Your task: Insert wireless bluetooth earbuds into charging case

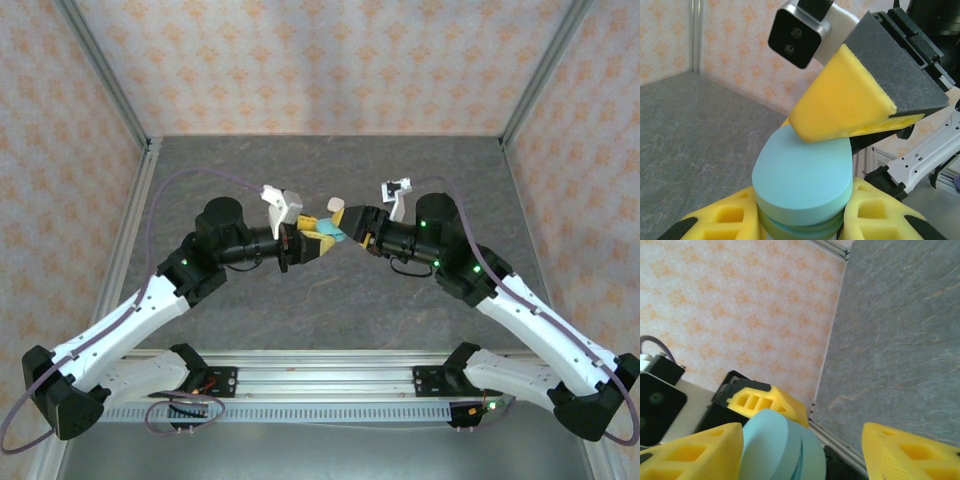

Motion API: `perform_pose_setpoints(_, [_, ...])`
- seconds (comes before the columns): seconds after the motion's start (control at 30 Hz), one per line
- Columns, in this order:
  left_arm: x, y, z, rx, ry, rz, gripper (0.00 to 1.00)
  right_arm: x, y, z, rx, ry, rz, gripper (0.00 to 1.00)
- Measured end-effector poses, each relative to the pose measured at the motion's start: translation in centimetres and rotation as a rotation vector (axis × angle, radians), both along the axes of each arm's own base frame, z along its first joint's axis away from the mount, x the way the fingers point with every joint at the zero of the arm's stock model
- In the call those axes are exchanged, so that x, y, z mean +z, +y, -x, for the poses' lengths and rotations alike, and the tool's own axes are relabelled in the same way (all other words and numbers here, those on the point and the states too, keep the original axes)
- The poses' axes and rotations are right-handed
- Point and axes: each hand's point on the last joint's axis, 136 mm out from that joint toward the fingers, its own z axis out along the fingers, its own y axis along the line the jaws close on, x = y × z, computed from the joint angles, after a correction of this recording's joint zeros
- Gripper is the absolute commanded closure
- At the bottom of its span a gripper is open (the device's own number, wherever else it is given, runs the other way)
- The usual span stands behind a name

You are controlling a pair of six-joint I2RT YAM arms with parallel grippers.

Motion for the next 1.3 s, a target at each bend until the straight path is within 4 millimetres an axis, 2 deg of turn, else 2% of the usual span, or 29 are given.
perform_pose_setpoints(0.17, [0.4, -0.1, -0.2, 0.004, -0.006, 0.004, 0.77, 1.0, 0.7, 0.1, 0.024, 0.013, -0.06, 0.59])
perform_pose_setpoints(0.37, [0.6, 0.1, -0.4, 0.02, -0.011, -0.006, 0.74, 0.9, 0.7, -0.4, 0.009, 0.042, -0.097, 0.69])
perform_pose_setpoints(0.5, [0.3, 0.2, -0.5, 0.027, -0.012, -0.02, 0.67, 0.7, 0.8, -0.5, 0.005, 0.055, -0.11, 0.73])
perform_pose_setpoints(0.83, [0.2, 0.3, -0.6, 0.031, -0.031, -0.037, 0.39, 0.1, 1.1, -0.7, 0.002, 0.09, -0.135, 0.81])
perform_pose_setpoints(1.0, [0.0, 0.6, -0.4, 0.036, -0.041, -0.052, 0.3, 0.0, 1.0, -1.1, -0.01, 0.096, -0.152, 0.82])
perform_pose_setpoints(1.17, [0.4, 2.0, 0.2, 0.079, -0.079, -0.084, 0.25, -0.2, 0.4, -1.8, -0.037, 0.096, -0.149, 0.83])
perform_pose_setpoints(1.3, [1.1, 4.1, 0.9, 0.147, -0.133, -0.113, 0.22, -0.9, -0.2, -2.3, -0.063, 0.094, -0.12, 0.83])
